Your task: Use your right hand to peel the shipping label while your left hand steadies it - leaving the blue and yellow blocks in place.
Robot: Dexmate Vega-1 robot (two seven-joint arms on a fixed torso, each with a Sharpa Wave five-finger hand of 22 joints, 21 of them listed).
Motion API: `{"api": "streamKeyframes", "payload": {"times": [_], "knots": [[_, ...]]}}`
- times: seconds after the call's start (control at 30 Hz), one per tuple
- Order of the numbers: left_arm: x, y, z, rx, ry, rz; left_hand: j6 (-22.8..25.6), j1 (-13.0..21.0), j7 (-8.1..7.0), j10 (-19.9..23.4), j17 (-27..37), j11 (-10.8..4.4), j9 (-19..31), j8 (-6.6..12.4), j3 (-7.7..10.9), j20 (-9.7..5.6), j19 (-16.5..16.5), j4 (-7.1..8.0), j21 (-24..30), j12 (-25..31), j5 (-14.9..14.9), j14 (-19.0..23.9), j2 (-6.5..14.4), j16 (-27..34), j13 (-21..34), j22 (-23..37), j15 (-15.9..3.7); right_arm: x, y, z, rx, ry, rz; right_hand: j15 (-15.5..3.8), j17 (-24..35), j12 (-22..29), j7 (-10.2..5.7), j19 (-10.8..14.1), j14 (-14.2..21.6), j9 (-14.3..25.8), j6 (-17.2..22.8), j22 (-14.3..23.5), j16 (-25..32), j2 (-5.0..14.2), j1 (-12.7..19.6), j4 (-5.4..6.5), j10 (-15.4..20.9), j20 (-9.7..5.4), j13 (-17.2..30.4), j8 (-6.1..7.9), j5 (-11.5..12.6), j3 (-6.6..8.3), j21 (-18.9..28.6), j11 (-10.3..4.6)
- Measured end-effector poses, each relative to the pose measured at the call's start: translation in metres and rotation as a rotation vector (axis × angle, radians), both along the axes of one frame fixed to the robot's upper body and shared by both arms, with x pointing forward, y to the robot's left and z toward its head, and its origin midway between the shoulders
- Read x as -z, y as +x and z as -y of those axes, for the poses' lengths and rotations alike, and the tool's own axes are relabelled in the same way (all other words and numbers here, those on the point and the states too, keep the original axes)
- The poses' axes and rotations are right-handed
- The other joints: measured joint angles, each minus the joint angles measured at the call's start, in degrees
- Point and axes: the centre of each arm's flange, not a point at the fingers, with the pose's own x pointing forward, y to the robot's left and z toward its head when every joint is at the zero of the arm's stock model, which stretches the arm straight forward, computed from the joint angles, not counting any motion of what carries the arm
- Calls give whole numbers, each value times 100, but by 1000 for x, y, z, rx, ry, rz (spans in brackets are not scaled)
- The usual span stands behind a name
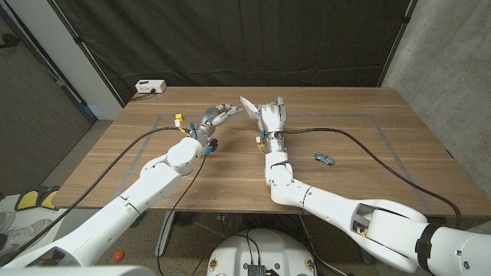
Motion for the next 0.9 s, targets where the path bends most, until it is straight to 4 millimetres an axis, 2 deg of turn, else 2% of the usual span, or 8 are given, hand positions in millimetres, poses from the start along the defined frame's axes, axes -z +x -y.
{"api": "streamKeyframes", "payload": {"times": [0.13, 0.3, 0.37, 0.6, 0.73, 0.8, 0.83, 0.9], "knots": [[-1, -1, 3, -15, 0, 11, -19, -41, -7, 0, 26, 0, -60, -23, -42, 0, 0, 42, 22, 21, -59, -19, 38, 0, 14, 42, 19, -2, -1, 0, 10, 13, -19, -42, 174, 149, -1, -112, 102, 0, 1, 80, -12, -47, -100, -26, 38, 31, 257, 1, 320, 122, 205, -37], [-2, -3, 7, -48, -22, 17, 671, -102, 101, 296, 56, -59, 59, 387, -137, 0, 0, 70, 202, 241, -107, 293, -23, 26, 53, 154, -62, -3, -2, 0, 8, 19, -10, -42, 346, 257, -2, -246, 102, 0, 2, 183, -134, -78, -139, -64, 40, 40, 455, 1, 711, 334, 451, -39], [-2, -3, 9, -55, -32, 15, 821, -101, 156, 409, 75, -68, 138, 519, -138, 0, 0, 70, 251, 308, -107, 366, -22, 49, 53, 185, -97, -3, -2, 1, 3, 18, 2, -43, 407, 261, -2, -256, 103, 0, 2, 216, -156, -103, -164, -73, 41, 31, 482, 1, 839, 374, 537, -39], [0, -5, 15, -88, -67, -10, 1101, -82, 215, 621, 83, -143, 339, 817, -153, 0, 0, 71, 380, 389, -150, 547, -3, 93, 64, 266, -153, 1, -4, 0, -38, 5, 73, -25, 563, 305, -4, -347, 126, 0, 4, 283, -200, -164, -225, -65, 43, 0, 587, 6, 1089, 507, 710, -40], [0, -5, 18, -100, -68, -22, 1099, 184, 213, 630, 103, -152, 445, 884, -106, 0, 0, -61, 446, 443, -150, 567, 45, 93, 67, 316, -174, 2, -4, 2, -53, 4, 97, -25, 608, 306, -4, -347, 126, 0, 5, 300, -221, -211, -213, -63, 51, 0, 600, 119, 1153, 568, 780, -32], [-2, -6, 20, -103, -62, -27, 1047, 344, 160, 630, 109, -152, 457, 884, -64, 0, 0, -116, 488, 456, -150, 567, 46, 93, 78, 329, -173, 1, -5, 1, -63, 5, 110, -25, 636, 306, -4, -368, 125, 1, 5, 324, -244, -224, -226, -64, 51, -22, 600, 149, 1208, 569, 832, -32], [-1, -6, 21, -106, -58, -32, 1010, 431, 128, 629, 108, -153, 474, 884, -47, 0, 0, -151, 502, 465, -150, 567, 48, 93, 88, 342, -174, 1, -6, 1, -69, 6, 115, -25, 640, 306, -4, -382, 126, 0, 5, 327, -268, -225, -225, -66, 51, -35, 600, 217, 1231, 604, 860, -32], [-2, -6, 22, -107, -51, -36, 808, 624, 118, 536, 108, -156, 505, 884, -27, 0, 0, -219, 551, 465, -150, 567, 30, 52, 106, 361, -174, 1, -6, 1, -76, 7, 121, -25, 640, 306, -5, -388, 125, 0, 5, 327, -285, -261, -261, -56, 51, -41, 600, 218, 1287, 624, 899, -31]]}}
